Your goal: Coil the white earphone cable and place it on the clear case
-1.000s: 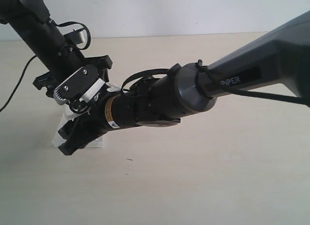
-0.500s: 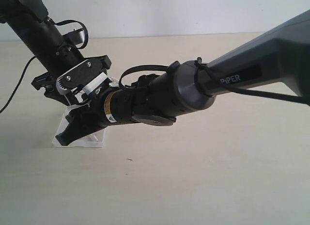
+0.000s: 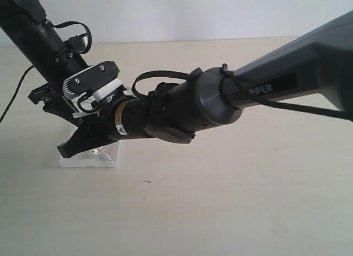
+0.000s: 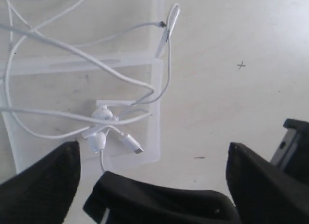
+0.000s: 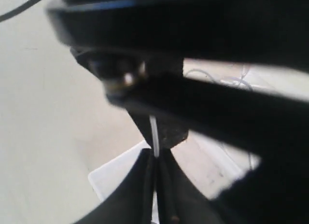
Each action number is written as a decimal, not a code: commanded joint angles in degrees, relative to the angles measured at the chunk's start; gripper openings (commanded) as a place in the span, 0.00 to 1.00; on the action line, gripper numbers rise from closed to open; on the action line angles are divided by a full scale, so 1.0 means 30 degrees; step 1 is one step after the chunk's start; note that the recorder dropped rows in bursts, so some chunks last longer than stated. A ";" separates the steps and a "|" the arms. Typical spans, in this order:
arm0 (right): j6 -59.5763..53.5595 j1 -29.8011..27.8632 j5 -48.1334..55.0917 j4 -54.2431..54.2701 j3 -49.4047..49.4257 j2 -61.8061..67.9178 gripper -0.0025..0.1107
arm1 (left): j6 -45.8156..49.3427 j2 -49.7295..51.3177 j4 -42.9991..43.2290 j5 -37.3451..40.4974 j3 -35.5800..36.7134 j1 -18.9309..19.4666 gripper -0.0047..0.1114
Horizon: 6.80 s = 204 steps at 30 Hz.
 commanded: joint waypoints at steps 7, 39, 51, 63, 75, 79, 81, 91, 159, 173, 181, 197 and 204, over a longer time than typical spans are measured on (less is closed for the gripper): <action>0.0659 -0.0326 -0.0559 0.4292 -0.0090 -0.0182 0.02 | 0.1784 -0.1448 -0.0109 0.1672 0.0039 0.2280 0.71; -0.1070 0.0045 0.5932 0.4169 0.0087 -0.1205 0.02 | 0.3617 -0.2749 -0.0480 0.0970 -0.2026 0.2241 0.71; -0.2066 0.0252 0.5424 0.4214 0.0351 -0.1784 0.09 | 0.3848 -0.3441 -0.0401 0.0069 -0.2132 0.2241 0.71; -0.2970 0.0252 0.5655 0.3557 -0.0453 -0.1830 0.56 | 0.4097 -0.5749 0.0429 -0.1985 -0.2132 0.2241 0.71; -0.4635 0.0344 1.3201 0.2562 -0.1416 -0.6103 0.52 | 0.4298 -0.7596 0.0334 -0.3694 -0.2132 0.2241 0.71; -0.4993 0.0350 1.3703 0.2666 -0.0855 -0.8222 0.25 | 0.4601 -0.8338 -0.0577 -0.3349 -0.1948 0.2241 0.71; -0.4993 0.0350 1.3703 0.2497 -0.0163 -0.9348 0.13 | 0.5251 -0.8974 -0.0983 -0.3256 -0.1611 0.2210 0.71; -0.4542 0.0350 1.1066 0.2374 0.6296 -1.6113 0.02 | 1.3858 -1.4940 -1.0682 -0.5643 0.4094 0.2210 0.71; -0.2318 0.0350 0.8872 0.4719 1.1347 -2.8067 0.02 | 1.2545 -3.4935 -0.6407 -1.3877 1.9310 -0.1938 0.71; -0.2318 0.0350 0.8872 0.4719 1.1347 -2.8067 0.02 | -0.0868 -3.7550 0.7312 -1.7855 2.2833 -0.1938 0.71; -0.2318 0.0350 0.8902 0.4719 1.1347 -2.8067 0.02 | -0.0942 -3.8033 0.8697 -1.8457 2.4727 -0.1938 0.71; -0.2318 0.0350 0.8902 0.4719 1.1347 -2.8067 0.02 | -0.6186 -3.8033 1.2004 -1.6813 2.7185 -0.1938 0.71; -0.2318 0.0350 0.8902 0.4719 1.1347 -2.8067 0.02 | -0.4229 -3.8033 1.2004 -1.5591 2.7185 -0.1938 0.71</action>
